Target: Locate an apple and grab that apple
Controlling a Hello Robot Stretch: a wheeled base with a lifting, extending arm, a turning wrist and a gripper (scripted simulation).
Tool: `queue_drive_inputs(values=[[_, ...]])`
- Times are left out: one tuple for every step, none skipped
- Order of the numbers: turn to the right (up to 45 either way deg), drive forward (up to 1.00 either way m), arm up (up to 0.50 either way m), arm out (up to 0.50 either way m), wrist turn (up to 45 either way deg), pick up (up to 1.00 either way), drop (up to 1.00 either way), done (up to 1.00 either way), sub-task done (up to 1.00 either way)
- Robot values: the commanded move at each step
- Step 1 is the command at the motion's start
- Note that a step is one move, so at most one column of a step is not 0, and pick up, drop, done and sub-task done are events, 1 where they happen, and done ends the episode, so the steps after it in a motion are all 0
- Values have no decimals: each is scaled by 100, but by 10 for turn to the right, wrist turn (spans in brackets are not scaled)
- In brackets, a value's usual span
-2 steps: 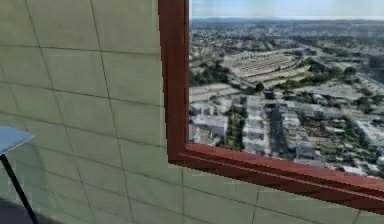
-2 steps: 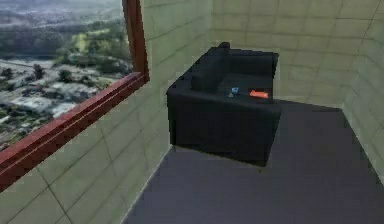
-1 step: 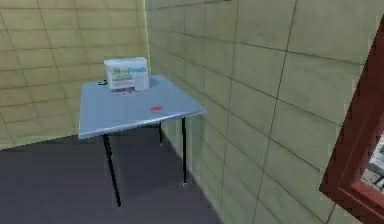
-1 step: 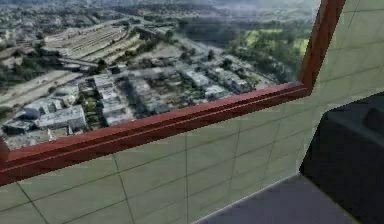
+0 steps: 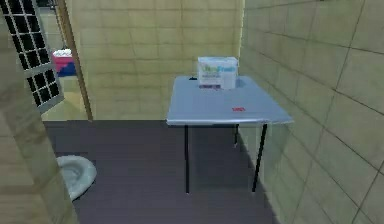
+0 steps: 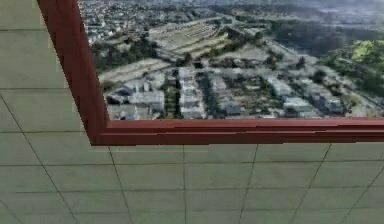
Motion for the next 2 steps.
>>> queue_drive_inputs(values=[[0, 60, 0, 0, 0, 0, 0, 0, 0], [-450, 0, 0, 0, 0, 0, 0, 0, 0]])
